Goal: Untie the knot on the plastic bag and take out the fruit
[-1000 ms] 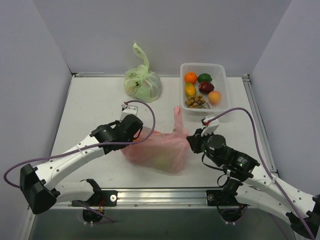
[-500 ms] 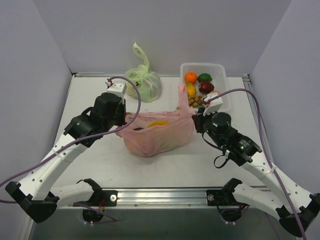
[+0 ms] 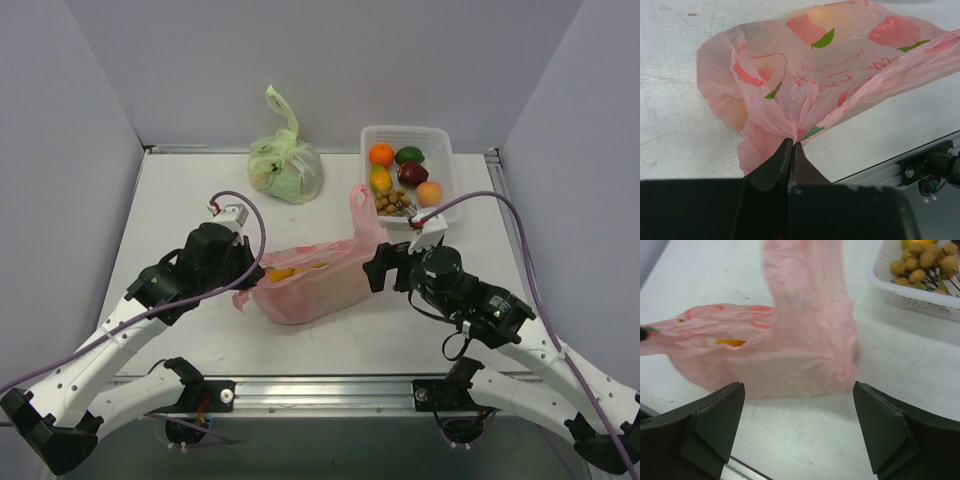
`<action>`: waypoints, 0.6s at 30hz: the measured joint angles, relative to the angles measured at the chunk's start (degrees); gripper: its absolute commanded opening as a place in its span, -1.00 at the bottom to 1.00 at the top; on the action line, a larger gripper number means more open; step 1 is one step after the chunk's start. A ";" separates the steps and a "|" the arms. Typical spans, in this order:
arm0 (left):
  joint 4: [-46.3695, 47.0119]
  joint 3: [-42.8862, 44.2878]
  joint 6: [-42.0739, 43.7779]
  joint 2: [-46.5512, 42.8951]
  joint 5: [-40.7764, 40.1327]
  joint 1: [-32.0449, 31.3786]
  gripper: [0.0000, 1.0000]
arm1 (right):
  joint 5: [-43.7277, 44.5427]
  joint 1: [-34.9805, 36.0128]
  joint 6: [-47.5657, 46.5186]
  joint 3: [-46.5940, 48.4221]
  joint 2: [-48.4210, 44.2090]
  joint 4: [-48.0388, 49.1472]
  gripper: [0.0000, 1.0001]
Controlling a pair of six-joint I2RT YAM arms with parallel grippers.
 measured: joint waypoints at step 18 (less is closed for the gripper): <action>1.25 3.80 -4.13 1.51 -2.25 -0.90 -1.00 | 27.98 12.24 23.02 13.00 28.04 -2.56 0.91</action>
